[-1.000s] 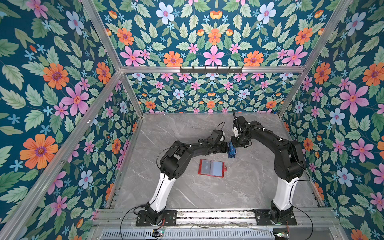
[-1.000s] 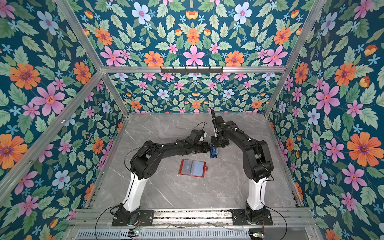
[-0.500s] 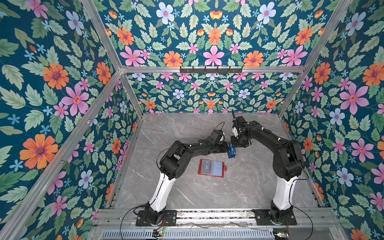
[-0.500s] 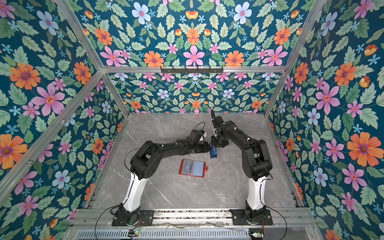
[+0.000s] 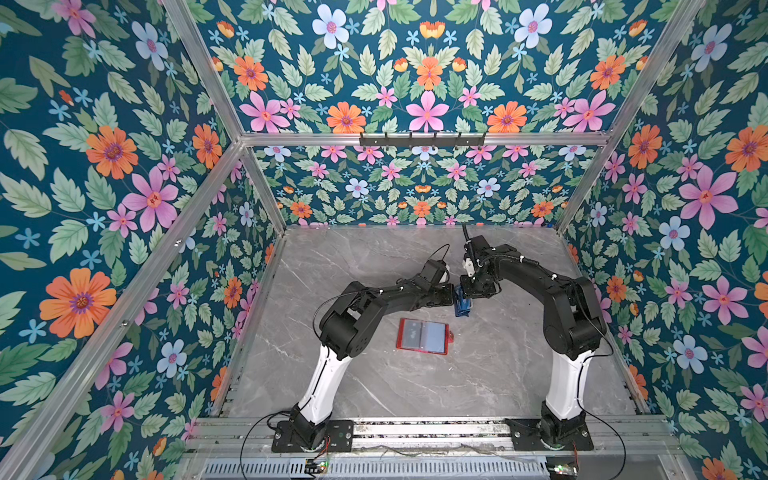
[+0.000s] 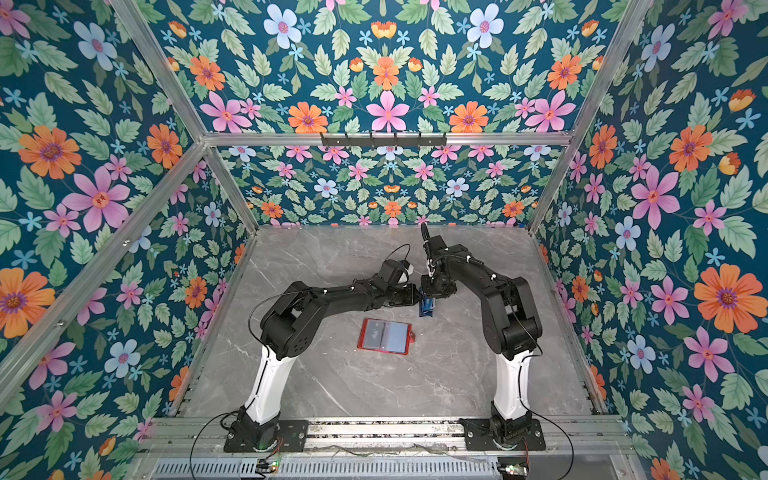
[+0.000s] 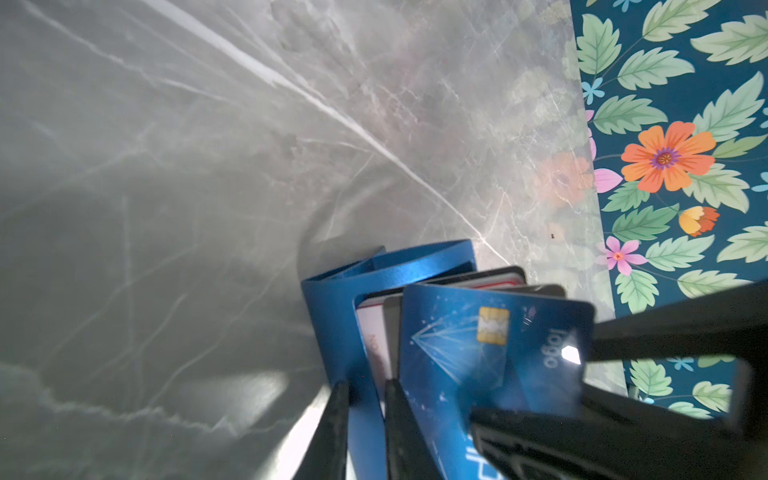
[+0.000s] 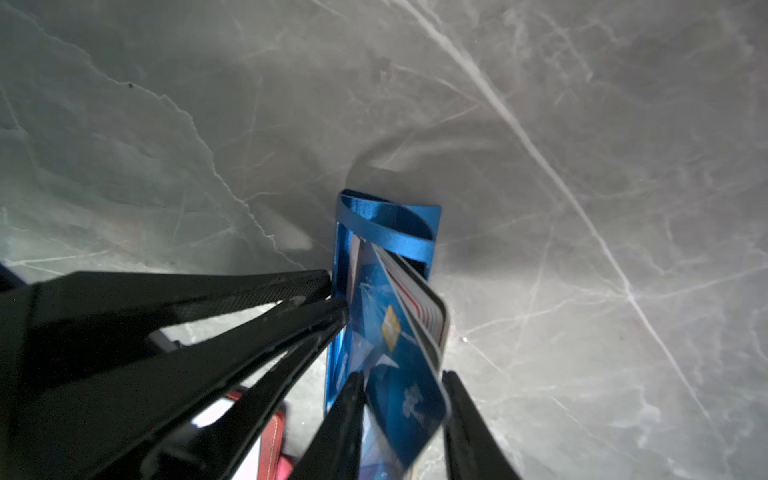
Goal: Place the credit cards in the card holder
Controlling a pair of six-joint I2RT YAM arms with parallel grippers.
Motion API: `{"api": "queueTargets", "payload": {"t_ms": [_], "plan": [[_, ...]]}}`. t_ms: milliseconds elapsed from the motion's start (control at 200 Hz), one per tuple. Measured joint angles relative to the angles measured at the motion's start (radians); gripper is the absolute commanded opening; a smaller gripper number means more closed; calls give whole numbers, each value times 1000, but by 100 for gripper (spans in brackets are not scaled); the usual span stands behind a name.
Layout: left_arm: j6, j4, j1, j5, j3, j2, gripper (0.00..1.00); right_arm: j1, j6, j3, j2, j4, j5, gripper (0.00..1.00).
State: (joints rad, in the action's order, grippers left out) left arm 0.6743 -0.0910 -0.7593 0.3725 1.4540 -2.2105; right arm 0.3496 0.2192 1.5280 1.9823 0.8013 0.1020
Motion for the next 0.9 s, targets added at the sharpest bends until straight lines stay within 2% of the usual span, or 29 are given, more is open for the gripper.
{"api": "queueTargets", "payload": {"t_ms": [155, 790, 900], "plan": [[0, -2, 0, -2, -2, 2, 17, -3, 7, 3, 0, 1, 6, 29], [0, 1, -1, -3, -2, 3, 17, -5, 5, 29, -19, 39, -26, 28], [0, 3, -1, -4, -1, 3, 17, -3, 5, 32, -27, 46, -25, 33]]}}
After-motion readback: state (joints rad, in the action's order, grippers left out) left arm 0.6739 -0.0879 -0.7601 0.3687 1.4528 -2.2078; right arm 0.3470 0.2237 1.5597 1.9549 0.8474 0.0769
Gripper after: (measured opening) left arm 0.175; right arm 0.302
